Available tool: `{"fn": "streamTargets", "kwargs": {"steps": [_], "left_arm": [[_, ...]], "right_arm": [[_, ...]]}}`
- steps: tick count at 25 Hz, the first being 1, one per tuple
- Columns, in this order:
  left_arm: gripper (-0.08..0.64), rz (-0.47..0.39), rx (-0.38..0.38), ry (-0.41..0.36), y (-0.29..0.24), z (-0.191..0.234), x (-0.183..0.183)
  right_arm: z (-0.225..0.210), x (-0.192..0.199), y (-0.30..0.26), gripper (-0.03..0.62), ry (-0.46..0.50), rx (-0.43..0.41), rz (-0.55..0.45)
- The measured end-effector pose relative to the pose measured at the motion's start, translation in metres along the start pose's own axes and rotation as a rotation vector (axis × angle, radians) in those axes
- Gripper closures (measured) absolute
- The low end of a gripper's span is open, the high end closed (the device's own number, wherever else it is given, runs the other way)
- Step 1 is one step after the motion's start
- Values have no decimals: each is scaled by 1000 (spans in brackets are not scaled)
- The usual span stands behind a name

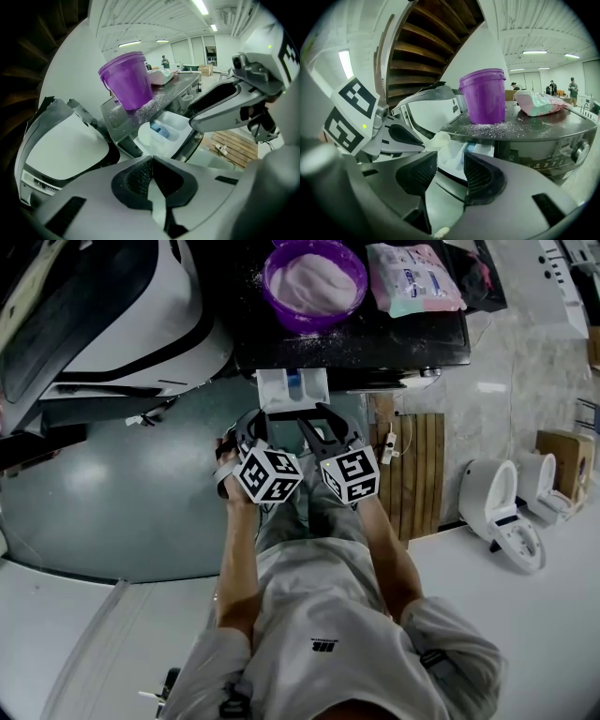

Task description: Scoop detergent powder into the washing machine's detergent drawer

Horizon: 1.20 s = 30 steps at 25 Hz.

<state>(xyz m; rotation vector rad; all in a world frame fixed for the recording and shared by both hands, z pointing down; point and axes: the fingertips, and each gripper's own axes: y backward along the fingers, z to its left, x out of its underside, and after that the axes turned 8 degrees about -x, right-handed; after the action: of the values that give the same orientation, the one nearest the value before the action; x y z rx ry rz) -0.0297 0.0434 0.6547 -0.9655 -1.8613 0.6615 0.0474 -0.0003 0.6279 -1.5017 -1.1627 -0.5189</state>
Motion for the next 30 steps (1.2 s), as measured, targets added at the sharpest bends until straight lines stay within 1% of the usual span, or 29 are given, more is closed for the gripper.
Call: {"fn": "streamTargets", "kwargs": {"steps": [4, 6, 10, 15, 20, 22, 25, 27, 30], "left_arm": [[545, -2, 2, -4, 2, 0, -1], [545, -8, -2, 3, 4, 2, -2], [545, -1, 20, 12, 0, -3, 0], [545, 2, 19, 25, 2, -1, 1], [545, 7, 29, 9, 0, -3, 0], [545, -1, 33, 37, 1, -2, 1], [545, -33, 42, 109, 4, 2, 0], [545, -73, 50, 173, 7, 7, -3], [545, -155, 66, 282, 15, 20, -11]], "right_arm": [[0, 0, 0, 414, 4, 1, 2], [1, 0, 1, 414, 4, 0, 1], [1, -1, 1, 414, 7, 2, 1], [1, -2, 1, 414, 9, 6, -2], [0, -3, 1, 414, 15, 12, 1], [1, -3, 0, 414, 17, 12, -1], [1, -6, 0, 414, 23, 17, -4], [0, -9, 1, 416, 29, 22, -8], [1, -19, 3, 414, 49, 29, -21]]}}
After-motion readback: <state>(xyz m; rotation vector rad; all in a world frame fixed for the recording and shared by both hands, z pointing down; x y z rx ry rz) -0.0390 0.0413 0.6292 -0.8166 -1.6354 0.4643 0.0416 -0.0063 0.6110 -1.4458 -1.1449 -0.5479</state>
